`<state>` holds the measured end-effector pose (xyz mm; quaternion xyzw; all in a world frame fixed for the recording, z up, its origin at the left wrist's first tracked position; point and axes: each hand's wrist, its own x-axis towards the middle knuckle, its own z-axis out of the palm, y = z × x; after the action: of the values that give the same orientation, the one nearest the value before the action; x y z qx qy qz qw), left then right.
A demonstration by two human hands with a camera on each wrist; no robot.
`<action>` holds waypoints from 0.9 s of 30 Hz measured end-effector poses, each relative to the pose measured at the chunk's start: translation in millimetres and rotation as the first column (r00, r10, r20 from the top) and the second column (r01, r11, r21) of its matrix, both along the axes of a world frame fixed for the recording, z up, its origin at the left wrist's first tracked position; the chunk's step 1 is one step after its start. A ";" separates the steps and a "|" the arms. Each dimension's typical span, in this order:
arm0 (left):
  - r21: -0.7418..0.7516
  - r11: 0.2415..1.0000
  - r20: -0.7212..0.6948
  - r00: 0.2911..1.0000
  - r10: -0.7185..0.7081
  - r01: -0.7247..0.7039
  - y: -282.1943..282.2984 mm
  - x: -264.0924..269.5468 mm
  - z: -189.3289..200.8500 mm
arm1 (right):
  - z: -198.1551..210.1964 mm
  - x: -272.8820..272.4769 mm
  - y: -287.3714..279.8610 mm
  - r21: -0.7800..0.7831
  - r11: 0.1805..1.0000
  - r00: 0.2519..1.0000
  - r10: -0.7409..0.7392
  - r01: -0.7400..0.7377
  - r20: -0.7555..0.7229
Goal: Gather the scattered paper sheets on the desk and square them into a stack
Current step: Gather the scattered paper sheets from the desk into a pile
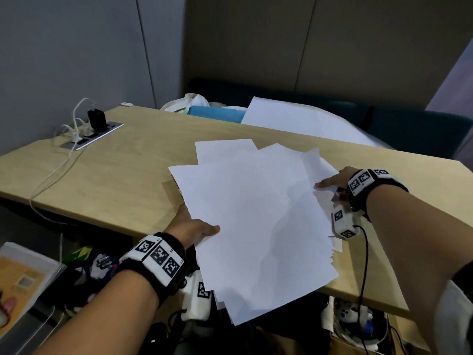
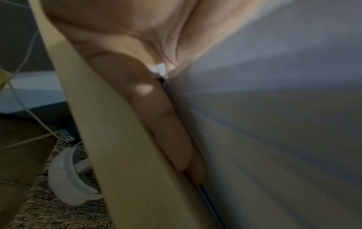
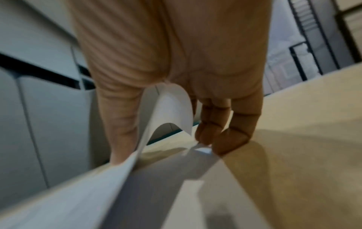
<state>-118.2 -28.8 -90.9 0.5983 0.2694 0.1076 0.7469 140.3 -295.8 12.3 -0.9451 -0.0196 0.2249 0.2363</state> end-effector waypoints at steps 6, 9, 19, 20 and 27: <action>0.099 0.994 -0.073 0.996 -0.042 0.049 -2.1 0.4 6.8 | -2.2 -20.8 -13.4 0.284 0.939 0.979 -0.172 0.195 -0.105; 0.229 0.966 -0.172 0.981 -0.084 0.123 -13.3 6.9 13.6 | -7.3 -33.5 -23.4 0.255 0.943 0.976 -0.192 0.212 -0.100; 0.164 0.967 -0.136 0.975 -0.175 0.196 -67.4 21.0 15.0 | 2.4 -57.5 -79.2 0.156 0.969 0.913 -0.233 0.190 0.335; 0.159 0.969 -0.125 0.978 -0.169 0.188 -67.7 22.7 14.1 | 7.5 -58.9 -86.2 0.166 0.965 0.888 -0.251 0.201 0.385; 0.160 0.976 0.016 0.988 -0.152 0.147 -76.2 37.3 18.9 | 66.3 -73.1 -117.0 0.231 0.957 0.638 -0.288 0.174 0.714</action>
<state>-80.9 -105.0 -72.0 0.6726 0.2038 0.0807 0.7068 67.2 -412.8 78.6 -0.9299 -0.0085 -0.2119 0.3004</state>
